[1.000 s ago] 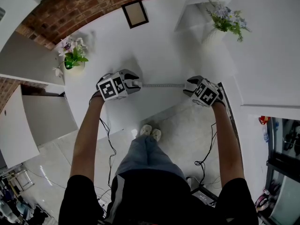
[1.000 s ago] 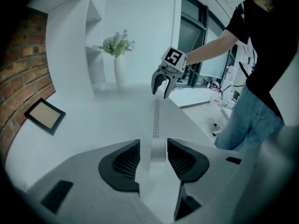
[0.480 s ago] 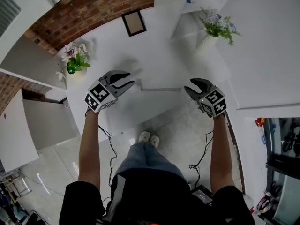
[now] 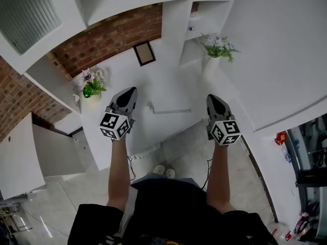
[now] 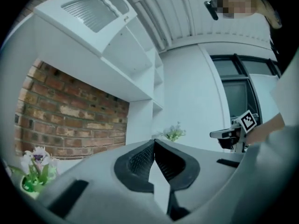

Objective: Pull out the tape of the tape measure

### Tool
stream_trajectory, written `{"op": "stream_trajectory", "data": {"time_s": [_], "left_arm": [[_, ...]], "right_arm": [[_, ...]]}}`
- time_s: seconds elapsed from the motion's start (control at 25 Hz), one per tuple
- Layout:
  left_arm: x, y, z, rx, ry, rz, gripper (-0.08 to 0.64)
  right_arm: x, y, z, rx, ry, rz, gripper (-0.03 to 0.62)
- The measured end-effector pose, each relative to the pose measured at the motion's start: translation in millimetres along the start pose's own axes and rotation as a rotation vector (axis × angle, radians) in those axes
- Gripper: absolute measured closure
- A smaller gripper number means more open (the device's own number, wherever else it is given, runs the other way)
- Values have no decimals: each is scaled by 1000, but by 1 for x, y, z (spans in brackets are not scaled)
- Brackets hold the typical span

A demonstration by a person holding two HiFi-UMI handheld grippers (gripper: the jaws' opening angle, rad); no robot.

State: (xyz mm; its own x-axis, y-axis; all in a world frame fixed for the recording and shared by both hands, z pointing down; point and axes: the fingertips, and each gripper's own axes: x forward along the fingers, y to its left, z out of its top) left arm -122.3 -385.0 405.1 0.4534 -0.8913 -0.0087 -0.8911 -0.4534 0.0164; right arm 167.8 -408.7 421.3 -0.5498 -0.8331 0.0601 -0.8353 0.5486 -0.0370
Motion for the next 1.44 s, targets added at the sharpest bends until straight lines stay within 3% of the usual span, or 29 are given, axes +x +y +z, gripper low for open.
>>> {"op": "stream_trajectory", "data": {"time_s": [0.16, 0.36, 0.84, 1.44], "left_arm": [[-10, -11, -6, 4, 27, 17, 551], [-23, -23, -27, 19, 67, 14, 551], [-34, -36, -39, -16, 93, -5, 551], [-32, -45, -48, 3, 135, -29, 551]], "right_arm": [[-26, 1, -28, 76, -4, -82, 595], [-42, 10, -54, 144, 3, -103, 595], [-46, 33, -51, 114, 19, -51, 596], [-44, 40, -50, 111, 21, -13, 595]]}}
